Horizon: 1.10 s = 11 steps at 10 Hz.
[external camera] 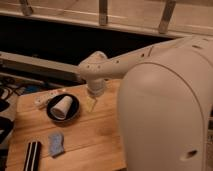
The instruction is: Move the arm in a circular motion
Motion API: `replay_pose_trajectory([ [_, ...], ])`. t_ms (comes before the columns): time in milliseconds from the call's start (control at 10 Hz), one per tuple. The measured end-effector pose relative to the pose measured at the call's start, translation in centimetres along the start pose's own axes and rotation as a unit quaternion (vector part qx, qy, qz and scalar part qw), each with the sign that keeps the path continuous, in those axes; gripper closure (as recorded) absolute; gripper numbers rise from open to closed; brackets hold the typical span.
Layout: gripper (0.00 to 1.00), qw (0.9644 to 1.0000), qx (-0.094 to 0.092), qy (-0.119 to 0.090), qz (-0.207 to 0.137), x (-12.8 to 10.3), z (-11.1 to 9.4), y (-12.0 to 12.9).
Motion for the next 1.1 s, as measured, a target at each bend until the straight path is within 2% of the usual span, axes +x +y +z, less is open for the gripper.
replay_pose_trajectory([
  [100,0.06,0.9999,0.001,0.002,0.013,1.4,-0.3,-0.4],
  [200,0.06,0.9998,0.002,0.000,0.020,1.6,-0.6,-0.6],
  [300,0.06,0.9998,0.003,-0.009,0.019,1.5,-0.7,-1.0],
  [500,0.06,0.9999,0.005,-0.012,0.001,1.1,-0.4,-1.5],
  [600,0.06,0.9999,0.007,-0.013,0.009,1.6,-0.4,-1.7],
  [900,0.06,0.9995,0.013,-0.015,0.026,5.1,-0.3,-2.9],
  [1100,0.06,0.9992,0.014,-0.018,0.034,5.6,-0.3,-3.0],
])
